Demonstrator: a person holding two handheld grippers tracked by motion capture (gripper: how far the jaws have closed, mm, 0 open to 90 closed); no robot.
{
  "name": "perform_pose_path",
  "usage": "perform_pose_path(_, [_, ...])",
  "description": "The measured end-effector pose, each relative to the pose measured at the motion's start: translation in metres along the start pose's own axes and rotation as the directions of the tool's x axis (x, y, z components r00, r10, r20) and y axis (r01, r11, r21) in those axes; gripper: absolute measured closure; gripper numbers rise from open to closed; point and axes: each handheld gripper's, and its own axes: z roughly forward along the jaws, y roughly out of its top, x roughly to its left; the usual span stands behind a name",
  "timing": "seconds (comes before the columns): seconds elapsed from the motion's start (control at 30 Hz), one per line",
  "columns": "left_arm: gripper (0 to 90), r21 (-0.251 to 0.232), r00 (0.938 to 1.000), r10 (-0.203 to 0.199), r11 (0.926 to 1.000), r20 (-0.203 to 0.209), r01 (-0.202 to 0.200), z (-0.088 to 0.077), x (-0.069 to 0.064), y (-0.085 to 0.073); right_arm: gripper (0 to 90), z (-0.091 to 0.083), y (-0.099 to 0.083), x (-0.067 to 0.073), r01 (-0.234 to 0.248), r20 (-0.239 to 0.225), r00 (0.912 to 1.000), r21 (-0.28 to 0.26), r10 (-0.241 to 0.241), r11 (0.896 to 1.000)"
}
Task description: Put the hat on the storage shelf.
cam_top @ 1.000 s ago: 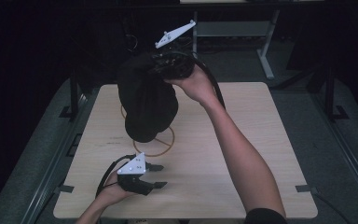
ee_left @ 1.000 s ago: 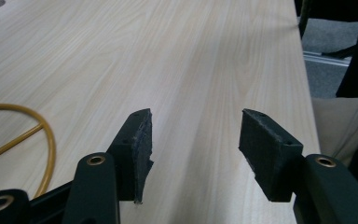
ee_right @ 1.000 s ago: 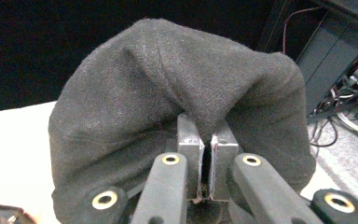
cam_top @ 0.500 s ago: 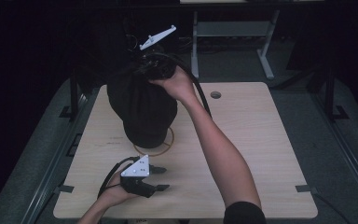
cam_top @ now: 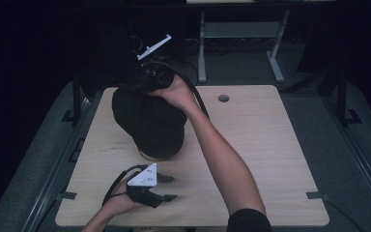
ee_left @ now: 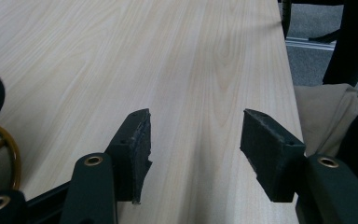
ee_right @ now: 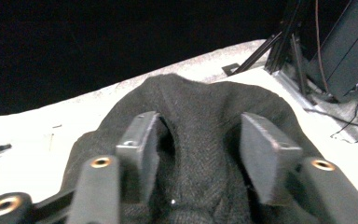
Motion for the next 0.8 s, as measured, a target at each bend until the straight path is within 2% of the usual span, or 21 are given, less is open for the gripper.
perform_pose_path(0.13, [42.2,0.0,1.0,0.002,1.0,-0.001,-0.002,0.0,-0.001,0.0,39.4,-0.005,-0.001,0.003,-0.004,-0.005,1.0,-0.029,0.004,1.0])
perform_pose_path(0.3, [42.2,0.01,1.0,0.008,0.9999,-0.002,-0.008,0.0,0.0,0.0,38.6,-0.009,-0.001,0.004,0.019,0.007,0.9998,-0.038,-0.018,0.999])
perform_pose_path(0.37, [42.2,0.011,1.0,0.008,0.9999,-0.002,-0.008,0.0,0.0,0.0,38.0,-0.011,-0.002,0.005,0.001,0.008,1.0,-0.035,0.0,0.999])
perform_pose_path(0.47, [42.1,0.004,1.0,0.004,1.0,-0.002,-0.004,0.001,-0.001,0.0,37.7,-0.014,-0.004,0.003,0.02,0.008,0.9998,-0.053,-0.019,0.998])
perform_pose_path(0.8, [40.1,0.013,0.9998,-0.01,0.9999,-0.019,0.01,-0.001,0.002,-0.002,34.2,-0.028,-0.011,0.004,-0.009,-0.008,0.9999,-0.063,0.009,0.998])
